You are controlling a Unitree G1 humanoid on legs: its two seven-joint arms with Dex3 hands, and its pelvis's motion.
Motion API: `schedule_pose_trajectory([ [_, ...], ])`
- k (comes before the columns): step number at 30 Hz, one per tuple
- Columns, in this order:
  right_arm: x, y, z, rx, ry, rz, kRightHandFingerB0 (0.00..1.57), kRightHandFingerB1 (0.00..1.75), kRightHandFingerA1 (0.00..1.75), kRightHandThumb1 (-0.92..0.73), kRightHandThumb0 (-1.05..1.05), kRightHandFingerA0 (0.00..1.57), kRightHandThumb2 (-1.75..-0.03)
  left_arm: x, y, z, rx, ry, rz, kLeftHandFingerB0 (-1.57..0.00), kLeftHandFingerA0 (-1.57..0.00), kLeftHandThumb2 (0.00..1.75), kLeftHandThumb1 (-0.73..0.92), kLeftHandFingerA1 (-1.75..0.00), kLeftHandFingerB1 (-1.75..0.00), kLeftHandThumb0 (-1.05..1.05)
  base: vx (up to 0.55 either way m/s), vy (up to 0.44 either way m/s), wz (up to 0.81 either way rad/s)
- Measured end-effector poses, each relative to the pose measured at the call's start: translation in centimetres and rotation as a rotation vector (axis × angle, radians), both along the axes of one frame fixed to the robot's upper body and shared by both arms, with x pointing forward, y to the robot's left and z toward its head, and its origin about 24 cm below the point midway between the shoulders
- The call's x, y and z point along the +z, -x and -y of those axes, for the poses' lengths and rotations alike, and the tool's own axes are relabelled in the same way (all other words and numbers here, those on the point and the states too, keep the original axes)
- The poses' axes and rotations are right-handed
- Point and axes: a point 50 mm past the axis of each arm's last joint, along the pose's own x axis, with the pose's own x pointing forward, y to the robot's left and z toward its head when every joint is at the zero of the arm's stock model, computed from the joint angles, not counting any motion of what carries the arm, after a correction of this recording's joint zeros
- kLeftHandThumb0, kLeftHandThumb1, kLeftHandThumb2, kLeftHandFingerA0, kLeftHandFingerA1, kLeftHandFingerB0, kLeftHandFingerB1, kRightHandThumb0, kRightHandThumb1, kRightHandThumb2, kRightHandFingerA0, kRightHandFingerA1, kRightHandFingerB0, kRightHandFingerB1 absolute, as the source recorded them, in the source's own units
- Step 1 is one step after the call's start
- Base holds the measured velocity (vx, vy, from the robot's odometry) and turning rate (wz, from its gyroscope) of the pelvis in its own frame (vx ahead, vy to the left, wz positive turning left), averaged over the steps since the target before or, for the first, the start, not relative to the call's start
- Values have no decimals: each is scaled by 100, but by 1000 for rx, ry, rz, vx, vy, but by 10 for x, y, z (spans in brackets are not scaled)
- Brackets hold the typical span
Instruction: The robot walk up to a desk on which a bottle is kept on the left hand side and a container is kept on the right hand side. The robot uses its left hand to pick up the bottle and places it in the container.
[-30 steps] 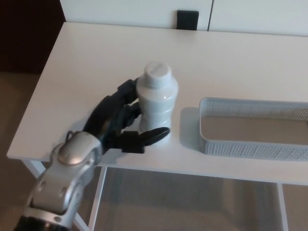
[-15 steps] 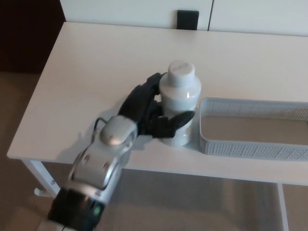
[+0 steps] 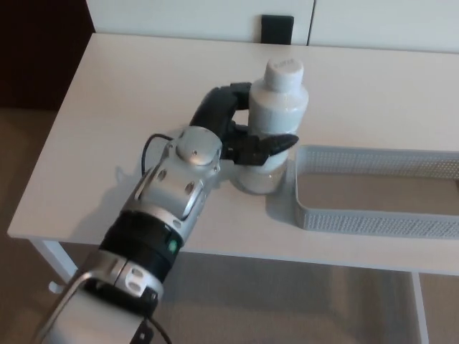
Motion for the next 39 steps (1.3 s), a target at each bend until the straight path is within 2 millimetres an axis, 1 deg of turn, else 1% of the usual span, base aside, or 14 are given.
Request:
schedule_pose_trajectory([
  [4,5,-4,-2,14,2,27,36,37,48,-43,-5,42,-54,3,-7,-23,99,-24,45,-71,-100,64,83,-108,-67,-23,0,0,0],
  [5,5,-4,-2,14,1,27,40,36,47,-41,-6,45,-53,4,-8,-27,112,-25,51,-74,-102,64,81,-131,-80,-21,0,0,0],
  [8,5,-5,-2,13,1,25,37,36,48,-42,-7,50,-53,14,-10,-40,161,-12,96,-68,-101,64,79,-125,-62,-16,0,0,3],
  [11,5,-8,-3,19,2,28,35,36,47,-43,-8,47,-53,35,-12,-47,184,14,184,-73,-99,64,79,-127,-73,-15,0,0,0],
  [12,5,-8,-4,21,1,29,35,35,47,-43,-8,48,-54,42,-12,-48,188,31,209,-77,-101,65,83,-134,-101,-12,0,0,0],
  [14,5,-10,-5,26,-1,31,38,37,48,-45,-5,51,-56,51,-11,-48,188,58,244,-82,-107,66,79,-130,-95,-13,0,0,0],
  [21,5,-15,-7,32,2,32,37,38,49,-46,-1,46,-58,83,-2,-20,79,154,345,-87,-117,69,79,-115,-95,-20,0,0,0],
  [25,5,-16,-9,31,2,22,38,37,47,-42,-6,49,-53,96,17,24,-97,186,379,-96,-124,82,66,-122,-103,-38,0,0,0],
  [27,5,-15,-11,30,4,16,38,36,47,-42,-5,49,-52,91,30,51,-183,193,350,-98,-126,101,56,-121,-103,-40,0,0,0],
  [28,5,-15,-11,30,4,16,37,36,46,-42,-5,46,-53,91,30,51,-183,193,350,-95,-125,82,67,-124,-101,-35,0,0,0],
  [29,6,-16,-13,32,4,17,37,36,47,-41,-6,46,-53,86,38,65,-233,193,325,-92,-129,107,55,-122,-97,-26,0,0,0],
  [31,6,-16,-13,31,6,15,36,37,48,-41,-7,47,-54,82,42,73,-267,176,306,-91,-123,86,67,-121,-94,-25,0,0,0],
  [34,4,-15,-13,24,0,4,39,37,48,-43,-3,44,-53,72,47,83,-306,129,276,-91,-123,102,60,-120,-102,-26,0,0,0],
  [39,3,-15,-14,25,-4,3,41,38,48,-43,-3,47,-55,45,45,88,-308,39,192,-89,-126,83,71,-113,-105,-24,0,0,0],
])
